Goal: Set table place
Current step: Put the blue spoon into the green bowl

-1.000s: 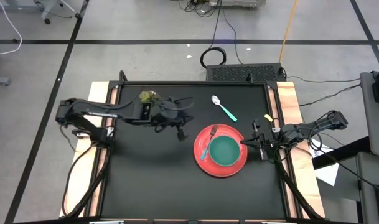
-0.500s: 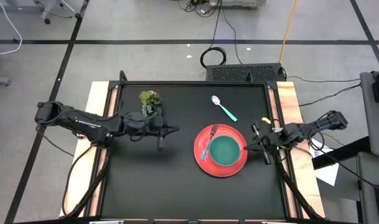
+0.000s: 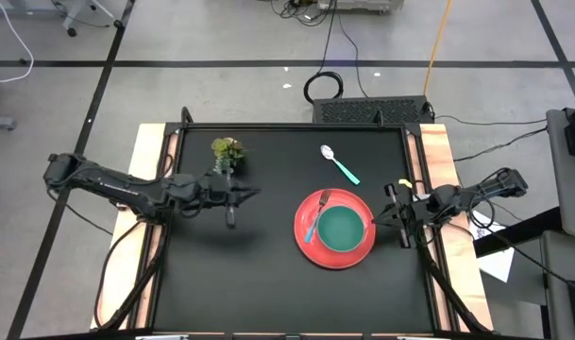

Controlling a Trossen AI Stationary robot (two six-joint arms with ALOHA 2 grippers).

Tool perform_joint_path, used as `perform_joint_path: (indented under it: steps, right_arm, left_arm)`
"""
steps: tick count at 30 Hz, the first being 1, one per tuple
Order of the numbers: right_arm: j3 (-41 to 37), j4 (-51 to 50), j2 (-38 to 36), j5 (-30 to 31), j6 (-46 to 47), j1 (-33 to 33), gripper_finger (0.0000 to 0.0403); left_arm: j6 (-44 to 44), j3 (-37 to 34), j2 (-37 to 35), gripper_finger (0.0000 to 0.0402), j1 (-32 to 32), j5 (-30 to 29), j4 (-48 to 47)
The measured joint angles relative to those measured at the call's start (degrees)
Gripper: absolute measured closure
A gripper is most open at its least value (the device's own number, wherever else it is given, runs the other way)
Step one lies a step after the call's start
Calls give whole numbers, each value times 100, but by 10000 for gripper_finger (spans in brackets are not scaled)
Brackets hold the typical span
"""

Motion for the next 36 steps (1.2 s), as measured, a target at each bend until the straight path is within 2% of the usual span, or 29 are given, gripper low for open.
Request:
perform_joint_path:
  steps: [4,7,12,17,19,22,26,28,31,36]
  right_arm:
    - [-1,177,0,0,254,-2,403]
    - [-1,260,0,0,531,0,403]
    - [-1,347,0,28,835,-2,403]
    - [1,636,0,534,840,-85,403]
    - [30,626,1,601,835,-224,403]
    - [147,624,2,601,920,-504,403]
    - [217,493,7,588,763,-803,403]
    - [218,378,4,580,674,-910,403]
    - [218,77,5,579,630,-999,403]
    - [218,-160,5,578,475,-1027,403]
  left_arm:
    - [446,-56,-337,401,-454,-1193,56]
    - [986,-247,-742,401,-861,-1795,50]
    - [1534,-938,-1657,401,-1312,-1937,730]
    - [1896,-1898,-2776,401,-1152,-2219,1046]
    - [1739,-2243,-3250,401,-982,-1953,1026]
    - [1635,-2588,-3788,401,-722,-1064,885]
    - [1749,-2608,-4215,401,-432,377,-36]
    - [1686,-2558,-4237,401,-331,862,-409]
    - [1496,-2517,-4226,401,-206,931,-518]
    - [1600,-2511,-4193,397,-37,439,-470]
